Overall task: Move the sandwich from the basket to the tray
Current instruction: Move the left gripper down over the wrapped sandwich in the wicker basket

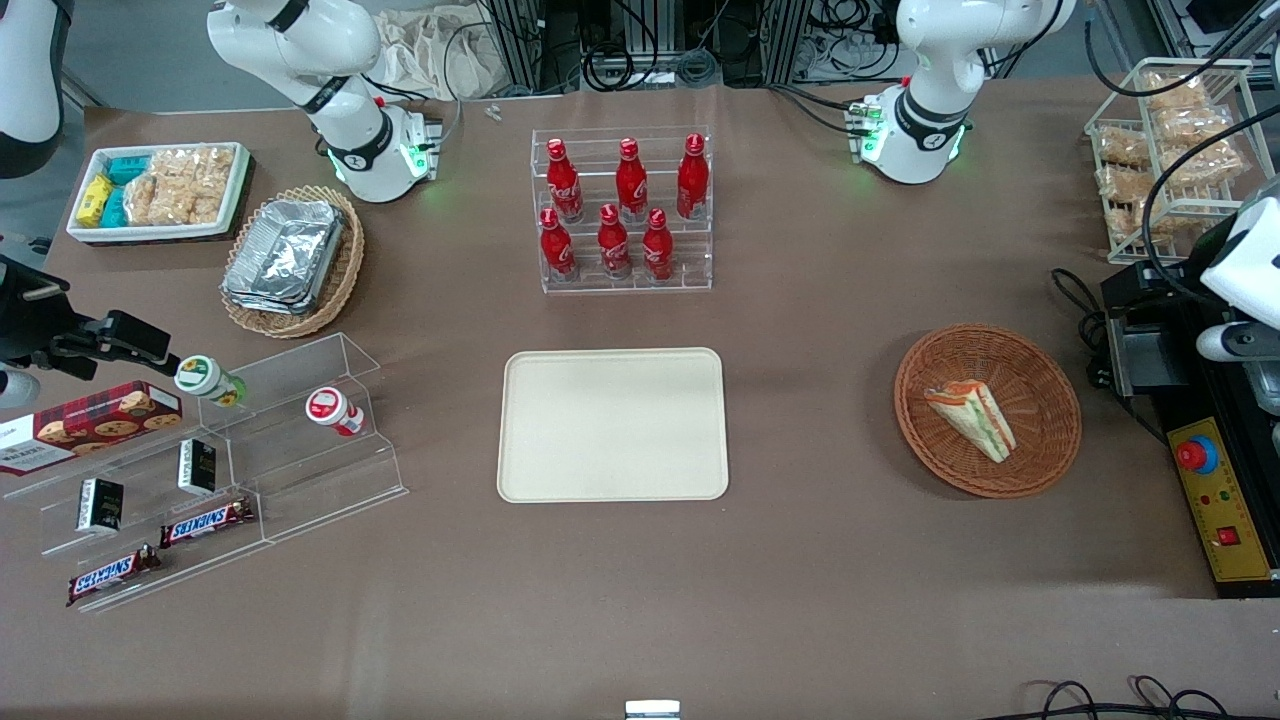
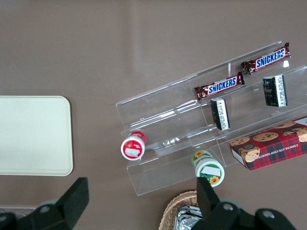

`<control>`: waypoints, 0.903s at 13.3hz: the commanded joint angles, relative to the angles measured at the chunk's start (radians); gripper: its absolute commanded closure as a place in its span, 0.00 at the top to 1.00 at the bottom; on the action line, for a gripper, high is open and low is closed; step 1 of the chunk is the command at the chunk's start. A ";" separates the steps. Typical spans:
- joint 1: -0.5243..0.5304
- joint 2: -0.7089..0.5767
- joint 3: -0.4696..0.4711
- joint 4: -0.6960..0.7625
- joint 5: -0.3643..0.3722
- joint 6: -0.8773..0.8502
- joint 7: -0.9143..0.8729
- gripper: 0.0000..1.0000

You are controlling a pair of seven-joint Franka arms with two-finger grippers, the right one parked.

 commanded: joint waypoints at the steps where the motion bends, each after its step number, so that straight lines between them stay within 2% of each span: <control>1: -0.032 0.013 0.017 0.026 -0.012 -0.002 -0.034 1.00; 5: -0.024 0.029 0.017 0.001 -0.013 -0.005 -0.063 1.00; 7: -0.024 -0.002 0.017 -0.096 -0.018 0.040 -0.085 1.00; 10: -0.024 -0.056 0.016 -0.323 -0.018 0.252 -0.183 1.00; 12: -0.026 -0.056 0.013 -0.423 -0.018 0.355 -0.243 1.00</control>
